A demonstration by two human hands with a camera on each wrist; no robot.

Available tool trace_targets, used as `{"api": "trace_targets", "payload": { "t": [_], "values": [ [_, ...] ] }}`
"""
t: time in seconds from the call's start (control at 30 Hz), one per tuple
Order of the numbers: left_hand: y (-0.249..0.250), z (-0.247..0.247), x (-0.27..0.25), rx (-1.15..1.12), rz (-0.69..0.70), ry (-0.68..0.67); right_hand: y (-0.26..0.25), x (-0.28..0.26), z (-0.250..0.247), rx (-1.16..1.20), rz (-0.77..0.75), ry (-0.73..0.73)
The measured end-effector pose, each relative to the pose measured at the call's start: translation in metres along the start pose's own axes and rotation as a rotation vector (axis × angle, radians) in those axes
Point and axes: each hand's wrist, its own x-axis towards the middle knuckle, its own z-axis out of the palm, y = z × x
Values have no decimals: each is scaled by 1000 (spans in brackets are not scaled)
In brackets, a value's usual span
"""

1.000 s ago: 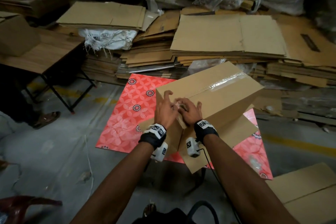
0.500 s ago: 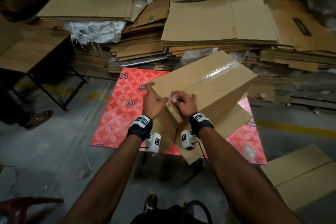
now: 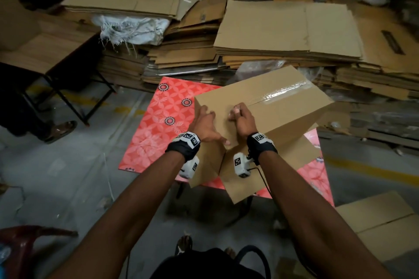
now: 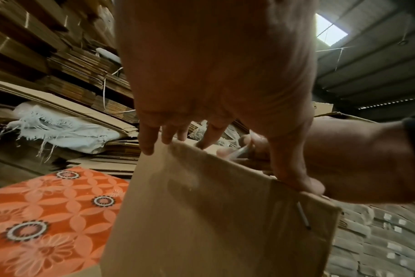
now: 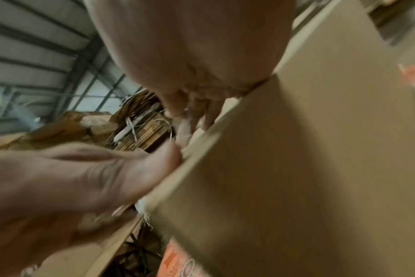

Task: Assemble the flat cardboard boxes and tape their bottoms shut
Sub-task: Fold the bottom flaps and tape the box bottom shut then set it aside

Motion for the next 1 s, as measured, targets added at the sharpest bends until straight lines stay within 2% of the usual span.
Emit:
{"api": "trace_targets", "payload": {
  "t": [0.13,0.23,0.3,0.4,0.57,0.7,0.87,1.0],
  "values": [
    [-17,-19,6,57,17,-54,-11,8,-9,-127,-99,-21],
    [-34,-32,13,56,12,-80,-5,10,-3,-373,-261,-103],
    [-35,-34,14,79,16,-98,4,5,8,-511,-326,-100],
    [-31,-33,14,110,-7,-117,12,-4,12,-472,-364,-50],
    [-13,-35,13,288,78,-153,10,-11,4,-209,-273,33],
    [11,-18,8,360,132,-236,19,-5,8,-392,-233,96],
    [11,-6,6,423,154,-141,23,5,12,-586,-173,66],
    [10,-15,8,462,171,-166,23,8,8,-404,-177,154]
  ]
}}
